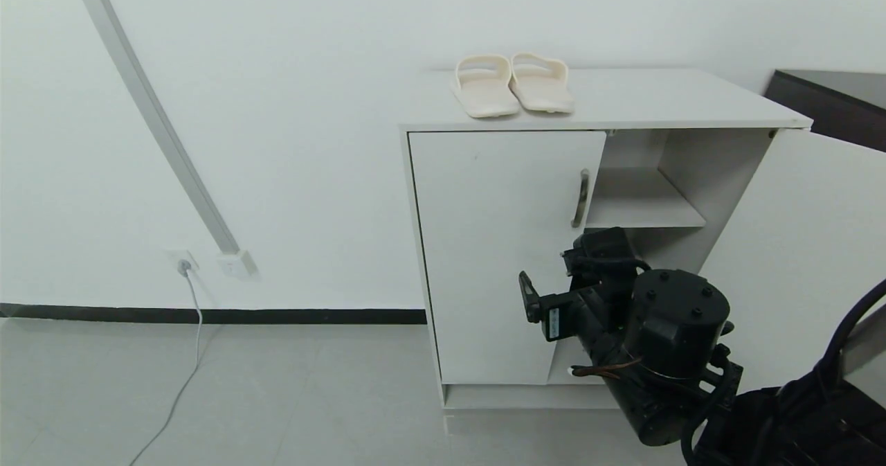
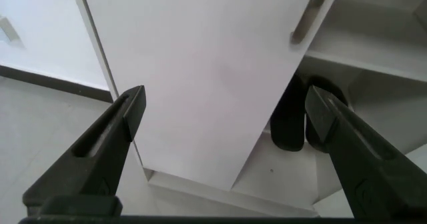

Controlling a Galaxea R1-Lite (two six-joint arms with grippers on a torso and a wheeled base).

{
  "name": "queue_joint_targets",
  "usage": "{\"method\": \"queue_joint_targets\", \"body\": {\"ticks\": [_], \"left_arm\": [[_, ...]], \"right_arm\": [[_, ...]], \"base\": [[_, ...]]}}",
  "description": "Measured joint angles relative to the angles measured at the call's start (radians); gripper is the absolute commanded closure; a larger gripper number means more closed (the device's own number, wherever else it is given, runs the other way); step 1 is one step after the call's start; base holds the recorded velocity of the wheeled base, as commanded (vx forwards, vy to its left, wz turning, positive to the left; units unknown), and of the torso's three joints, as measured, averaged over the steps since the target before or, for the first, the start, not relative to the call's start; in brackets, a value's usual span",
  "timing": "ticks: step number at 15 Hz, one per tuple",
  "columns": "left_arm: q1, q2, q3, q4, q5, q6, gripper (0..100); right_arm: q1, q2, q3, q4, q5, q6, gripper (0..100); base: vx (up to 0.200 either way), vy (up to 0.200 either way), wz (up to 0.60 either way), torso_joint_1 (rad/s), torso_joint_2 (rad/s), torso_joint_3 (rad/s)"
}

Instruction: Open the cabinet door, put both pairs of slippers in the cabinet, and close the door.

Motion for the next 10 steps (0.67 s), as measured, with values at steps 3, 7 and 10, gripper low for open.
{"method": "queue_joint_targets", "body": {"ticks": [3,7,10], "left_arm": [[0.0,0.0,0.0,0.0,0.0,0.0,100],[0.0,0.0,0.0,0.0,0.0,0.0,100],[-0.001,0.0,0.0,0.0,0.0,0.0,100]], "right_arm": [[0.0,0.0,0.0,0.0,0.0,0.0,0],[0.0,0.0,0.006,0.0,0.0,0.0,0],[0.0,0.0,0.007,0.0,0.0,0.0,0]], "base": [[0.0,0.0,0.0,0.167,-0.48,-0.31],[0.0,0.0,0.0,0.194,-0.5,-0.311],[0.0,0.0,0.0,0.209,-0.52,-0.312]]}}
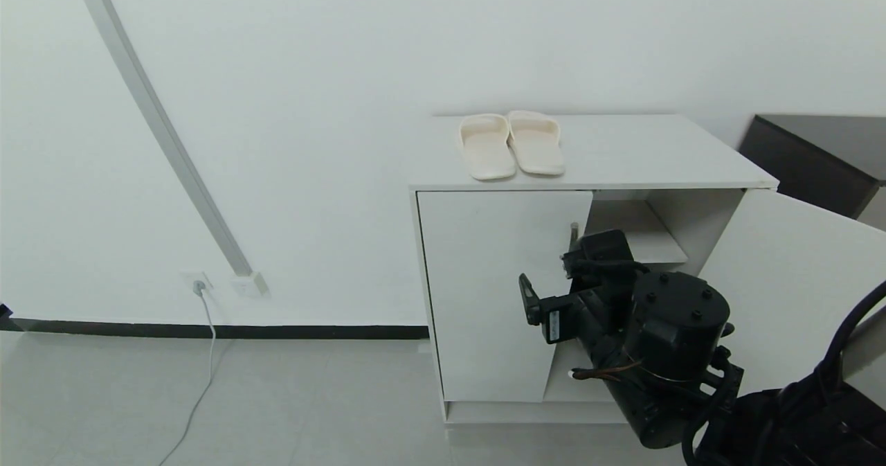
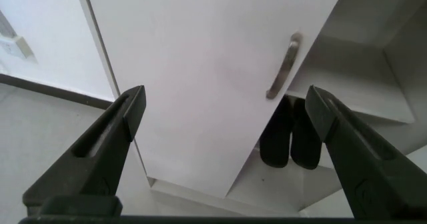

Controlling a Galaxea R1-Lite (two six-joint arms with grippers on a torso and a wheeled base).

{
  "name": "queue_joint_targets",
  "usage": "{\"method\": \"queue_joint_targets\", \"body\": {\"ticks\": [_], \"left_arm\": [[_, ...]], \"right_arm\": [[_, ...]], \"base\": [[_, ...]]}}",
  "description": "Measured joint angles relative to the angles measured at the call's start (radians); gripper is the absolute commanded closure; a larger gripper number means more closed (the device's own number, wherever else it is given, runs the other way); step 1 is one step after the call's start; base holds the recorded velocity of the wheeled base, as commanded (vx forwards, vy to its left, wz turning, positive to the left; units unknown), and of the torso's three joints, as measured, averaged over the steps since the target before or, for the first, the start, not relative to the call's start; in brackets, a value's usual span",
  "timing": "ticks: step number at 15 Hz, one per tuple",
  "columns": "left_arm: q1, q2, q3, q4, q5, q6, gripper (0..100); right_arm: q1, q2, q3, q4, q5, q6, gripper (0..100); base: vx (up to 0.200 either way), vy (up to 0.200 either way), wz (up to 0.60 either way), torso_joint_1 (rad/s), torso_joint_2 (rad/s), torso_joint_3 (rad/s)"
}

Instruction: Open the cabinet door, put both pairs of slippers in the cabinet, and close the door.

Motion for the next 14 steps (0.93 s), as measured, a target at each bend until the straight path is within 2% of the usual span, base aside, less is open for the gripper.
{"method": "queue_joint_targets", "body": {"ticks": [9,14], "left_arm": [[0.0,0.0,0.0,0.0,0.0,0.0,100],[0.0,0.0,0.0,0.0,0.001,0.0,100]], "right_arm": [[0.0,0.0,0.0,0.0,0.0,-0.001,0],[0.001,0.0,0.0,-0.005,0.001,0.0,0]], "base": [[0.0,0.0,0.0,0.247,-0.57,-0.323],[0.0,0.0,0.0,0.19,-0.43,-0.23]]}}
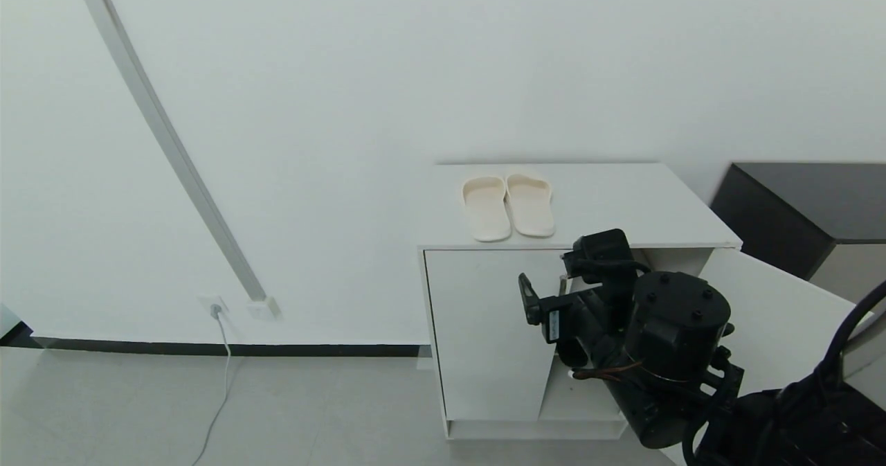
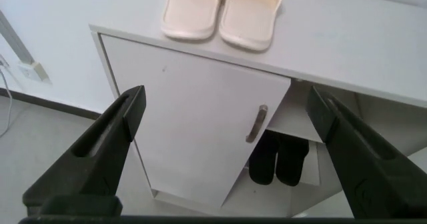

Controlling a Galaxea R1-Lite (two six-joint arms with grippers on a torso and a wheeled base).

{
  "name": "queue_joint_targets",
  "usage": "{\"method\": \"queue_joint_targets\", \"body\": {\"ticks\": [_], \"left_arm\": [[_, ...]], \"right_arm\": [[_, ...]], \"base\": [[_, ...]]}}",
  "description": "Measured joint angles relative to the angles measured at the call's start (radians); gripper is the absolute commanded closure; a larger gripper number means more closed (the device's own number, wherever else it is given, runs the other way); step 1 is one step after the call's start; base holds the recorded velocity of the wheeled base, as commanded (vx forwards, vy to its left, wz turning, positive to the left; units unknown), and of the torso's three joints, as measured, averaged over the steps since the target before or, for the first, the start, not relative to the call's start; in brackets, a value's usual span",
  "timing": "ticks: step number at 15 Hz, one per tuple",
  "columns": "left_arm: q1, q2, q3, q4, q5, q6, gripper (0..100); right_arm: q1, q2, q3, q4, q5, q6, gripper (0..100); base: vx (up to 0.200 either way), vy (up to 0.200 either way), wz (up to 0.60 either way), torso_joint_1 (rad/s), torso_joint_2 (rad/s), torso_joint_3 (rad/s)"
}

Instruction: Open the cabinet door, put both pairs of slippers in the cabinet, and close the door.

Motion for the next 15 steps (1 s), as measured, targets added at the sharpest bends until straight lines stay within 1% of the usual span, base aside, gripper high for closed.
{"method": "queue_joint_targets", "body": {"ticks": [3,4,5,8,10,12,15], "left_arm": [[0.0,0.0,0.0,0.0,0.0,0.0,100],[0.0,0.0,0.0,0.0,0.0,0.001,100],[0.0,0.0,0.0,0.0,-0.002,0.003,100],[0.0,0.0,0.0,0.0,-0.003,0.006,100],[0.0,0.0,0.0,0.001,-0.003,0.007,100],[0.0,0.0,0.0,0.002,-0.004,0.007,100],[0.0,0.0,0.0,0.002,-0.01,0.007,100]], "right_arm": [[-0.001,0.003,-0.001,0.008,0.015,0.0,0],[-0.001,0.004,-0.007,0.038,0.02,0.006,0],[-0.001,0.006,-0.022,0.091,0.021,0.028,0],[0.0,0.0,-0.124,0.352,0.02,0.154,0],[-0.001,-0.012,-0.195,0.455,0.02,0.224,0],[-0.007,-0.016,-0.229,0.47,0.02,0.241,0],[-0.023,-0.011,-0.239,0.472,0.019,0.241,0]], "base": [[0.0,0.0,0.0,0.175,-0.37,-0.203],[0.0,0.0,0.0,0.163,-0.37,-0.178],[0.0,0.0,0.0,0.1,-0.25,-0.11],[0.0,0.0,0.0,0.011,-0.02,-0.012],[0.0,0.0,0.0,0.0,0.0,0.0],[0.2,0.0,0.0,0.007,0.0,0.005],[0.2,0.0,0.0,-0.001,0.0,0.004]]}}
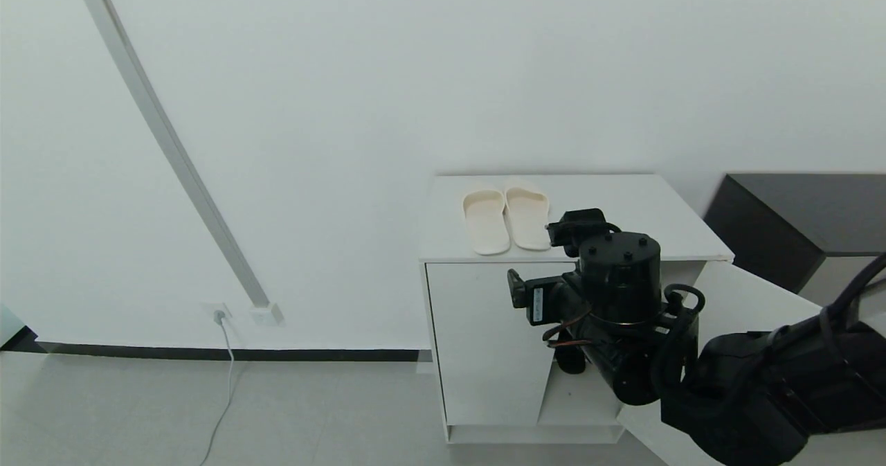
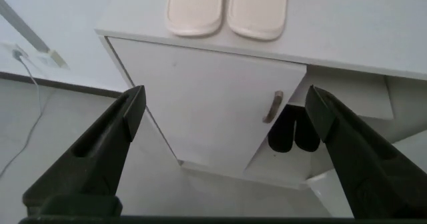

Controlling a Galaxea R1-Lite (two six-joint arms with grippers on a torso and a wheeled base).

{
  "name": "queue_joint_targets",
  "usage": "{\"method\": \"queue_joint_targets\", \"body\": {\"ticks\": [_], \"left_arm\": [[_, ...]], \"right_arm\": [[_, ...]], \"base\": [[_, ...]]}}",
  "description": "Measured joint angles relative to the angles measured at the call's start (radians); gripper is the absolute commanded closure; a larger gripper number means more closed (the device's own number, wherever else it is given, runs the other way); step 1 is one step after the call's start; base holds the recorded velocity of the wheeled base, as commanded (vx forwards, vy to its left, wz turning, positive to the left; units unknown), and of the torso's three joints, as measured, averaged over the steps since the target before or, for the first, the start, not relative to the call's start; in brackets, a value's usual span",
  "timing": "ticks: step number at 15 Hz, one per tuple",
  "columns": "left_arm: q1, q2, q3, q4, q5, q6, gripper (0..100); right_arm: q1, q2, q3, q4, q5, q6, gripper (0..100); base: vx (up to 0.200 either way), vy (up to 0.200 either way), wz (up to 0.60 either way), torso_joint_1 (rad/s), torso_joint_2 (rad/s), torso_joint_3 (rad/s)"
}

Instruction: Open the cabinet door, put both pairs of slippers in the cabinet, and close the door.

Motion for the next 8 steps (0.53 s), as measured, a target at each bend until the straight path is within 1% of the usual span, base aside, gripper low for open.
{"method": "queue_joint_targets", "body": {"ticks": [8], "left_arm": [[0.0,0.0,-0.001,0.0,0.0,0.0,100]], "right_arm": [[-0.004,0.024,0.0,-0.014,0.008,0.001,0]], "base": [[0.2,0.0,0.0,0.005,0.0,0.001]]}}
